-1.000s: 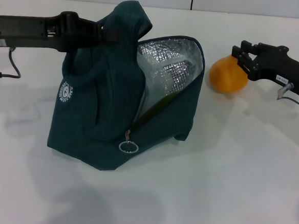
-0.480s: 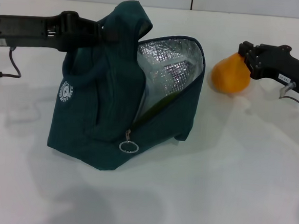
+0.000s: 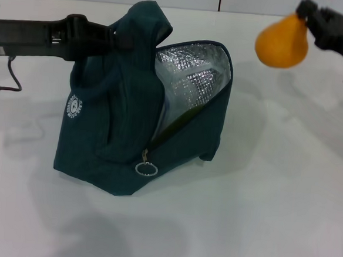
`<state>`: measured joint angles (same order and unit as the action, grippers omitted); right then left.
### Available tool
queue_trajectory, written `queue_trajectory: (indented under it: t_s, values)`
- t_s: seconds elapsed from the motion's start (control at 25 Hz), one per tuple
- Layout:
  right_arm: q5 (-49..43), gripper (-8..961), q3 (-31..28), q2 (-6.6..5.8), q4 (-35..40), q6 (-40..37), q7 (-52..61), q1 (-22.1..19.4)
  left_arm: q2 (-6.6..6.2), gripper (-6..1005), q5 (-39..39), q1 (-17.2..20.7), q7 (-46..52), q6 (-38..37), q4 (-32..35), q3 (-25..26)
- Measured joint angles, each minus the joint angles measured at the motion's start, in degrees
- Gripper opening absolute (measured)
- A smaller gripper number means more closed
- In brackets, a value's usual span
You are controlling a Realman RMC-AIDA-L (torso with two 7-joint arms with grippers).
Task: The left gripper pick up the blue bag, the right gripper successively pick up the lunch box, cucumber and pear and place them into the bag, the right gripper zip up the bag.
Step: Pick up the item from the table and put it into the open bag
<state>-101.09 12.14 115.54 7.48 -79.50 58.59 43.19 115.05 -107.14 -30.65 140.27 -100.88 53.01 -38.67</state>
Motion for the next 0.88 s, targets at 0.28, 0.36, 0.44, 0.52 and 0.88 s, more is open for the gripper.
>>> queue_trajectory:
  t_s: [0.28,0.36,0.44,0.52,0.88]
  values:
    - [0.4,34,1.3,0.38,-3.8,-9.5,6.2,5.5,0.00,110,0.1,-0.3,0.0,0.1,0.0,0.0]
    - [0.3,34,2.8,0.52,-6.1,-9.9,6.3,7.9,0.01,110,0.1,-0.4,0.0,0.1,0.0,0.0]
    - [0.3,34,4.6,0.62,-8.3,-9.6,6.3,10.0,0.06,110,0.1,-0.4,0.0,0.1,0.0,0.0]
    - [0.3,34,6.2,0.63,-10.3,-8.5,6.2,11.6,0.14,110,0.1,-0.5,0.0,0.1,0.0,0.0]
    - [-1.4,33,10.5,0.65,-16.1,-5.1,6.1,14.4,0.12,112,0.1,-0.3,-0.1,0.2,0.0,0.0]
